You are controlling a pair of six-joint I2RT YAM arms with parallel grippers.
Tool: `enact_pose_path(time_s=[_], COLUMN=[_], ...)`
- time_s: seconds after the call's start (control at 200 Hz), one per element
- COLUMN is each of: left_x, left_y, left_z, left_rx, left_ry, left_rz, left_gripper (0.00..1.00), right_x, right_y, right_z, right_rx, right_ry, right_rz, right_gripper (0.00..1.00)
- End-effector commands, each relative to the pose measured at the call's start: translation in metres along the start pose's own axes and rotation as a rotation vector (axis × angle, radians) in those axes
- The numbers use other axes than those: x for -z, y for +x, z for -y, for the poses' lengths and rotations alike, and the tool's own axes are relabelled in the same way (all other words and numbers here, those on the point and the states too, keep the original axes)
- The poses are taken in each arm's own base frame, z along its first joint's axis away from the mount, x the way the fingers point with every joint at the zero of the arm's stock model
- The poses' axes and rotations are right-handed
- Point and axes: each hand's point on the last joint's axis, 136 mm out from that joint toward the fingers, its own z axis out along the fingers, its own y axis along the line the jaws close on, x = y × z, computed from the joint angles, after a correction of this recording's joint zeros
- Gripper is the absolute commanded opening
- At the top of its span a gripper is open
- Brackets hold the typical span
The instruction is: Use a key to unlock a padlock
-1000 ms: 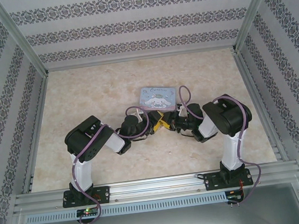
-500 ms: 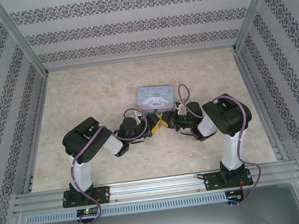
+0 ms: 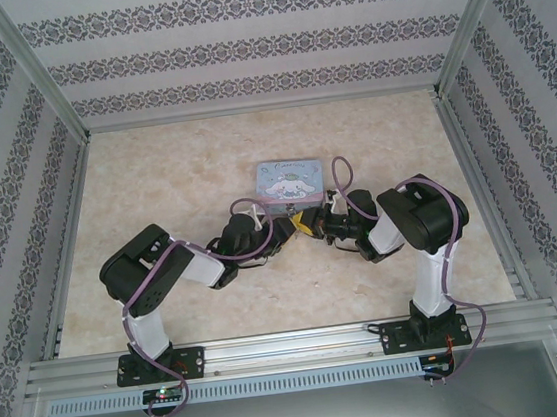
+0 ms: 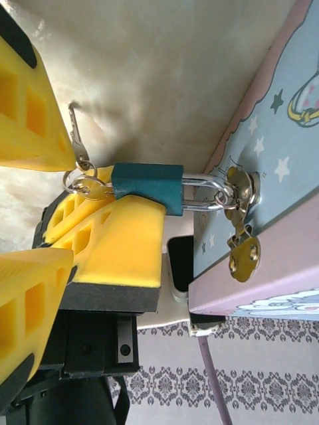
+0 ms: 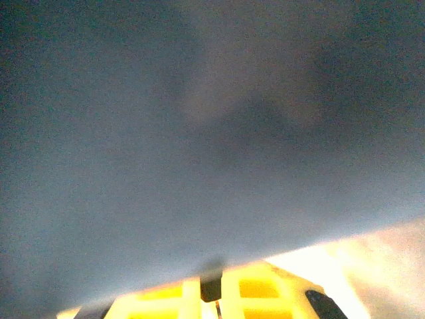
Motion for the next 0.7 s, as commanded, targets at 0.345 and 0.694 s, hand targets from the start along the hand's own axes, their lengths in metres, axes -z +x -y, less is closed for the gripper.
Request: enact_pose_path(time_s=[0.345, 0.694], left_x=[-0.017, -0.025], left_y=[-0.006, -0.011], left_z=[-0.004, -0.002], left_rx=[-0.024, -0.021], left_ry=[0.000, 0.011], left_rz=[-0.001, 0.013], left_gripper=[0.33, 0.25], right_x=[0.000, 0.000], right_y=[0.004, 0.004], right_z=[0.002, 0.004], right_rx=[-0.007, -0.011], right_ry=[0.003, 0.007], right_rz=[-0.018, -0.017], right_gripper=[0.00, 0.00])
